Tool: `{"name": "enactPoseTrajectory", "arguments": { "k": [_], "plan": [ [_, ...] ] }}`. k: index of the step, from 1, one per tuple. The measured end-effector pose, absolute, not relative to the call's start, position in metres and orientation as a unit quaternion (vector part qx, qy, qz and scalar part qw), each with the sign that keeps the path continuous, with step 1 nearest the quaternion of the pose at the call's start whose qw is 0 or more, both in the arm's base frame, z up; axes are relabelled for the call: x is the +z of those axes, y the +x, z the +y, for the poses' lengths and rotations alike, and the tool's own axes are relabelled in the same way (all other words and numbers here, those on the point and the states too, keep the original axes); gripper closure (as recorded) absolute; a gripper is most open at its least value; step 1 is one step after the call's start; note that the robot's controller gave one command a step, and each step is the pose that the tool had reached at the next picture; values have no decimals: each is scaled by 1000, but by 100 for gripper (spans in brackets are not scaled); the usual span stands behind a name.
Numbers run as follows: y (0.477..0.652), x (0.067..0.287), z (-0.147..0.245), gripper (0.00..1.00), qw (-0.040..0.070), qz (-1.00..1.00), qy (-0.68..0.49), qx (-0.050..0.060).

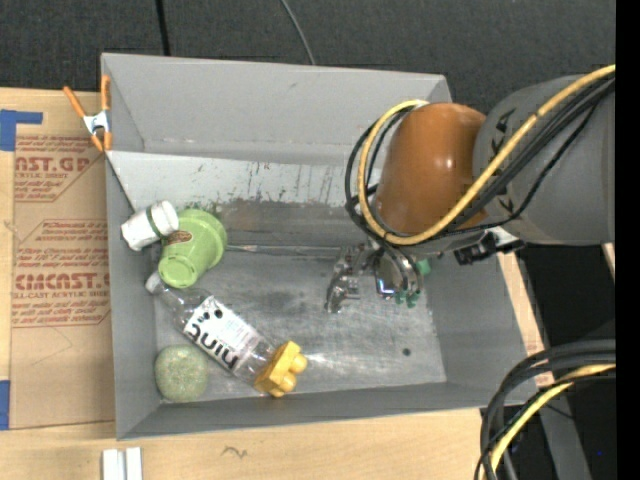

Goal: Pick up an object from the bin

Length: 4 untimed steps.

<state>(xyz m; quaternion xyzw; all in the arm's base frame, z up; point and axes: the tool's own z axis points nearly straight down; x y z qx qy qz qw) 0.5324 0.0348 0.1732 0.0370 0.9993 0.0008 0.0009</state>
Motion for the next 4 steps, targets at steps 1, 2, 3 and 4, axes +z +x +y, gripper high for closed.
{"name": "enactPoseTrajectory", "arguments": {
  "k": [1, 2, 3, 4],
  "plan": [
    [540, 175, 71, 100, -1, 998, 56, 0],
    [540, 232, 38, 100, -2, 998, 56, 1],
    [544, 184, 65, 100, 0, 989, 145, 0],
    [544, 184, 64, 100, 0, 989, 145, 0]
  ]
}}
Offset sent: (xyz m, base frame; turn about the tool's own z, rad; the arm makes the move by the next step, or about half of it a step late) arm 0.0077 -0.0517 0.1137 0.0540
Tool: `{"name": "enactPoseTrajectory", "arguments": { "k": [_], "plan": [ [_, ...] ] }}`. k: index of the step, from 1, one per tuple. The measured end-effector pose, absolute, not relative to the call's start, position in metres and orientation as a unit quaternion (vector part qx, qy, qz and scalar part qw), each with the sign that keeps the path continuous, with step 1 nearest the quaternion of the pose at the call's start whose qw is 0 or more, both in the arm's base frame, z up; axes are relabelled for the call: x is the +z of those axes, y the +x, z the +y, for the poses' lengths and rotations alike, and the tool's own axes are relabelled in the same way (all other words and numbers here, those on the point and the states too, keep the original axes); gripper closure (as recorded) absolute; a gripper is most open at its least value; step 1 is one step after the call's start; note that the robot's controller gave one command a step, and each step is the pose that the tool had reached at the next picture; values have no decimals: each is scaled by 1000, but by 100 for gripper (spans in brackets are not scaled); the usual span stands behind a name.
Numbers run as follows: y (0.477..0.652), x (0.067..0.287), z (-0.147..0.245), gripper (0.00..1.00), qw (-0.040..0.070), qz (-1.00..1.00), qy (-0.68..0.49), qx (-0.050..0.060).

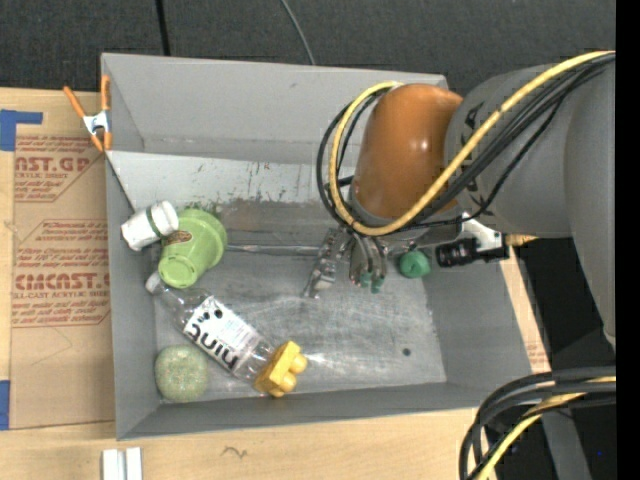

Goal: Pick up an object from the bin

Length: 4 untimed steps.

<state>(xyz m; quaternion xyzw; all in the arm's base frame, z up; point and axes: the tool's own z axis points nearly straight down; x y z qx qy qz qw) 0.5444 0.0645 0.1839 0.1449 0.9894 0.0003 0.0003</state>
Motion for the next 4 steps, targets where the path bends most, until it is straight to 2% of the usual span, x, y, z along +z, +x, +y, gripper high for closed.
{"name": "enactPoseTrajectory", "arguments": {
  "k": [1, 2, 3, 4],
  "plan": [
    [555, 172, 68, 100, 1, 986, 166, 1],
    [558, 165, 90, 100, 0, 981, 195, 0],
    [559, 164, 109, 100, 0, 979, 202, 1],
    [560, 176, 97, 100, 0, 977, 211, 1]
  ]
}}
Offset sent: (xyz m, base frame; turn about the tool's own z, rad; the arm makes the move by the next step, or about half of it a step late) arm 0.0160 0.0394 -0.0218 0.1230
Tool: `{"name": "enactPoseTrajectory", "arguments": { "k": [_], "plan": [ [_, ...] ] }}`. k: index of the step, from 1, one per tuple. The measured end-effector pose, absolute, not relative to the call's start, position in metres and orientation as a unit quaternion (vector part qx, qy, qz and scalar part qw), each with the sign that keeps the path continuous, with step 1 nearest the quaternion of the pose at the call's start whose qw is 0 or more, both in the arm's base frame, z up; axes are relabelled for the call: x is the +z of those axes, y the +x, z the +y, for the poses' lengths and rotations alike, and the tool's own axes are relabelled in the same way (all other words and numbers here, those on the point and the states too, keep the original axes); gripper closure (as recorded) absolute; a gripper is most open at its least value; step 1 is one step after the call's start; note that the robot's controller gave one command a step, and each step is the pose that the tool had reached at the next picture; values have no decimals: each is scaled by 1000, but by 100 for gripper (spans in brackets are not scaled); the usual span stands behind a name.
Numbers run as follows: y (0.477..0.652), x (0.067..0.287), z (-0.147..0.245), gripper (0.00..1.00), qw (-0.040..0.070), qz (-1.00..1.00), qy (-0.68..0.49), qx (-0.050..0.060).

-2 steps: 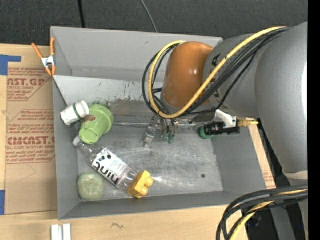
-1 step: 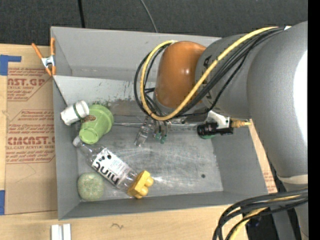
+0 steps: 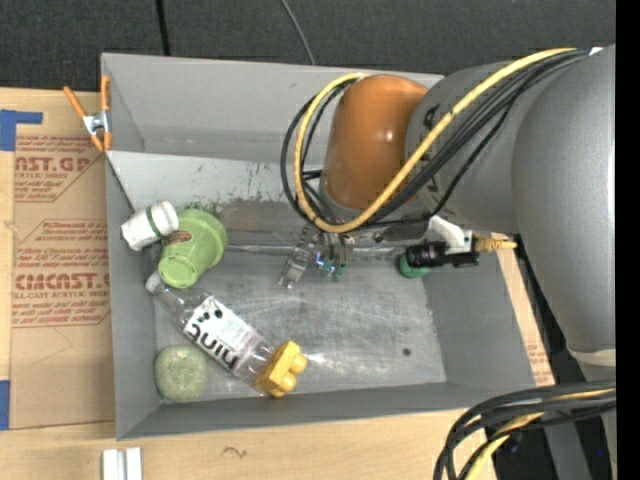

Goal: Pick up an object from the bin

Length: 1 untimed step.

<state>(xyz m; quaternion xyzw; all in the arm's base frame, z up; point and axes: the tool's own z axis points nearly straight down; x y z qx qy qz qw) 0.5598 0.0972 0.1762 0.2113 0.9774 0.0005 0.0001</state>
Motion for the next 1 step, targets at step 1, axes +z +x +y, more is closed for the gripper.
{"name": "enactPoseTrajectory", "arguments": {
  "k": [1],
  "plan": [
    [563, 184, 86, 100, 1, 976, 218, 0]
  ]
}}
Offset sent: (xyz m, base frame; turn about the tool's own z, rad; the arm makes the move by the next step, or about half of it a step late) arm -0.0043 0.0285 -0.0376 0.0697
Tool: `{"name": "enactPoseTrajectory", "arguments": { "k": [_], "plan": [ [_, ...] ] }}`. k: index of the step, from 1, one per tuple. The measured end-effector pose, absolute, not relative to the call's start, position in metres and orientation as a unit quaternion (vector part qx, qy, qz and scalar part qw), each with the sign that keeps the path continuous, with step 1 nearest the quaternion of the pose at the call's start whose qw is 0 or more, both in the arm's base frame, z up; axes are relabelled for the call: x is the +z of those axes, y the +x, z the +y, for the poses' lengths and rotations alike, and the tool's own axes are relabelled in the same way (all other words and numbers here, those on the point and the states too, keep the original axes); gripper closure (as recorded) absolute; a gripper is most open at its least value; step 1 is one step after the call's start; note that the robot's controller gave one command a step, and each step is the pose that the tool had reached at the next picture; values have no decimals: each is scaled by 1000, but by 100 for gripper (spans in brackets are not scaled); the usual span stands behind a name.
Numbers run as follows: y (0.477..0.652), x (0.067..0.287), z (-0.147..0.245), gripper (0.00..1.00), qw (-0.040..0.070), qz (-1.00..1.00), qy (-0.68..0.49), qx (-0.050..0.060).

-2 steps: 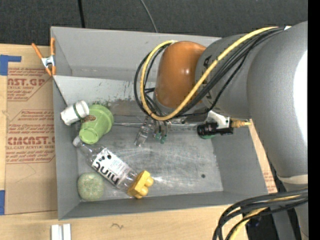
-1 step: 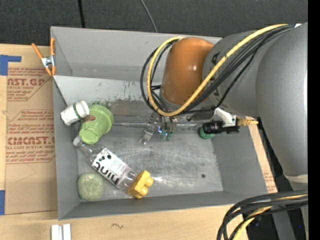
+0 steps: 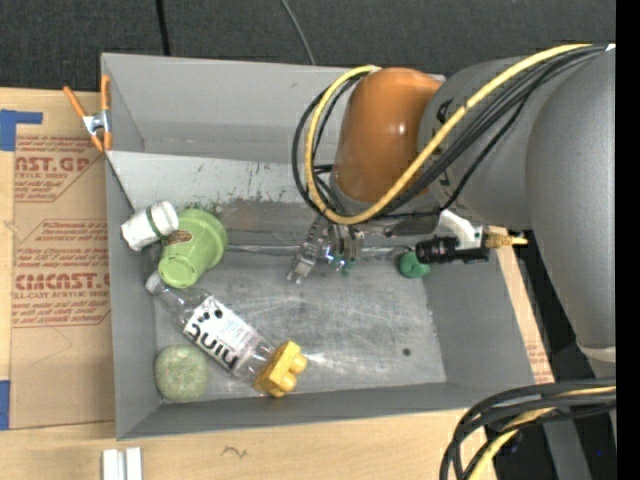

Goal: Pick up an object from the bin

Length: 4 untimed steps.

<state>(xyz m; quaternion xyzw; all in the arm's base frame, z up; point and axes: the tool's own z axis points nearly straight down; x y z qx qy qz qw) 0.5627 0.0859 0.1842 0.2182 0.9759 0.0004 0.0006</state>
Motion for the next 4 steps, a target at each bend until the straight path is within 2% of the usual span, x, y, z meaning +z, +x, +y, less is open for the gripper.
{"name": "enactPoseTrajectory", "arguments": {
  "k": [1, 2, 3, 4],
  "plan": [
    [559, 156, 109, 100, 2, 971, 237, 0],
    [560, 145, 117, 100, -3, 971, 239, 0],
    [562, 151, 116, 100, 1, 971, 239, 0],
    [556, 134, 137, 100, 1, 972, 235, 0]
  ]
}}
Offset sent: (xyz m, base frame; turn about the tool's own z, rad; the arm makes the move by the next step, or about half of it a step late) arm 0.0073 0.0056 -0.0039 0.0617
